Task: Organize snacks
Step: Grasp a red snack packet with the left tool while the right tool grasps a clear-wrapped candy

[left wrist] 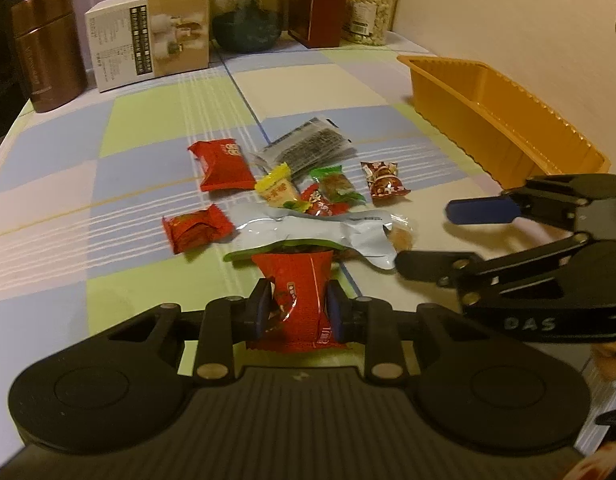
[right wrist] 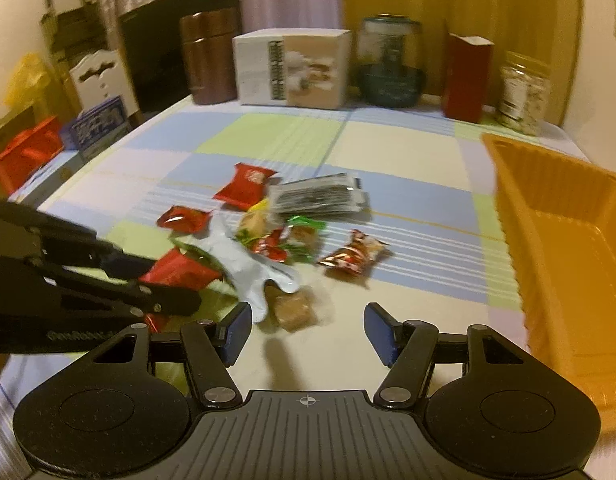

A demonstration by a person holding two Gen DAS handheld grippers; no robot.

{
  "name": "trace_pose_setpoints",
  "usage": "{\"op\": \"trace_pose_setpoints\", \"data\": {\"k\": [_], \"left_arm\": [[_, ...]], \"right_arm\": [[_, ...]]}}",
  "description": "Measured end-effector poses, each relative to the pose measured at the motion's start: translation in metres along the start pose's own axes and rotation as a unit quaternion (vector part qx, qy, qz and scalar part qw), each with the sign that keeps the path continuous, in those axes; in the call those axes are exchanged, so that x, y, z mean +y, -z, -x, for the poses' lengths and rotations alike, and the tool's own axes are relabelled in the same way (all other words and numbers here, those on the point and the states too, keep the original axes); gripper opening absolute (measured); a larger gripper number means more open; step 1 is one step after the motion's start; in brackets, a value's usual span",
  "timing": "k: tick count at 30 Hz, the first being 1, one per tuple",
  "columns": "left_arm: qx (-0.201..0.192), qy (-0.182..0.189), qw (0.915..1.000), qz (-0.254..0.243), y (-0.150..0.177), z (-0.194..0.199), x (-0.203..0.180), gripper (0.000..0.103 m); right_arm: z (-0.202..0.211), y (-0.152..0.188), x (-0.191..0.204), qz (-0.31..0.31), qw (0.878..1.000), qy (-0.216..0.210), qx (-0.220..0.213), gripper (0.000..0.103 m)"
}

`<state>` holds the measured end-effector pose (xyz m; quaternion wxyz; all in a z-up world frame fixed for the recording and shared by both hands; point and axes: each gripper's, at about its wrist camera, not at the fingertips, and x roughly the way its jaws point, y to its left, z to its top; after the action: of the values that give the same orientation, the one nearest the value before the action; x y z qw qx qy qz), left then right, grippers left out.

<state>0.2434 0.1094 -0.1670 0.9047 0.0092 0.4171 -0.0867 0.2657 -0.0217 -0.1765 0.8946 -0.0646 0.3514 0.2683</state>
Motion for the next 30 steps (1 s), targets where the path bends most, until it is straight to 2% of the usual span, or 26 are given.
{"op": "trace_pose_setpoints", "data": {"k": [3, 9, 11, 12, 13, 17, 20, 25, 30], "left_arm": [[-0.001, 0.001, 1.0000, 0.005, 0.001, 0.004, 0.003, 0.026], [-0.001, 0.004, 0.9999, 0.011, 0.000, 0.005, 0.004, 0.026], [0.000, 0.005, 0.9999, 0.011, 0.000, 0.005, 0.004, 0.026], [0.000, 0.006, 0.9999, 0.012, 0.000, 0.005, 0.004, 0.026], [0.001, 0.007, 0.9999, 0.012, 0.000, 0.005, 0.004, 0.026], [0.000, 0.009, 0.9999, 0.013, 0.000, 0.007, 0.003, 0.026], [-0.002, 0.010, 0.9999, 0.014, -0.001, 0.010, 0.002, 0.026], [-0.005, 0.015, 0.9998, 0.011, -0.001, 0.018, -0.005, 0.026], [-0.015, 0.019, 0.9997, 0.007, -0.003, 0.029, -0.016, 0.026]], "right_arm": [[-0.008, -0.001, 0.007, 0.026, 1.000, -0.006, 0.007, 0.063], [-0.025, 0.000, 0.017, 0.080, 0.996, 0.013, 0.020, 0.063], [-0.028, -0.001, 0.015, 0.084, 0.996, 0.008, 0.021, 0.062], [-0.030, 0.000, 0.015, 0.085, 0.996, 0.002, 0.023, 0.058], [-0.032, -0.001, 0.013, 0.085, 0.996, -0.006, 0.025, 0.052], [-0.029, -0.001, 0.013, 0.078, 0.997, -0.015, 0.024, 0.041], [-0.024, 0.000, 0.013, 0.072, 0.997, -0.011, 0.031, 0.036], [-0.008, 0.006, 0.011, 0.049, 0.998, -0.004, 0.037, 0.035], [0.016, 0.007, 0.008, 0.030, 0.999, 0.021, 0.007, 0.035]]}}
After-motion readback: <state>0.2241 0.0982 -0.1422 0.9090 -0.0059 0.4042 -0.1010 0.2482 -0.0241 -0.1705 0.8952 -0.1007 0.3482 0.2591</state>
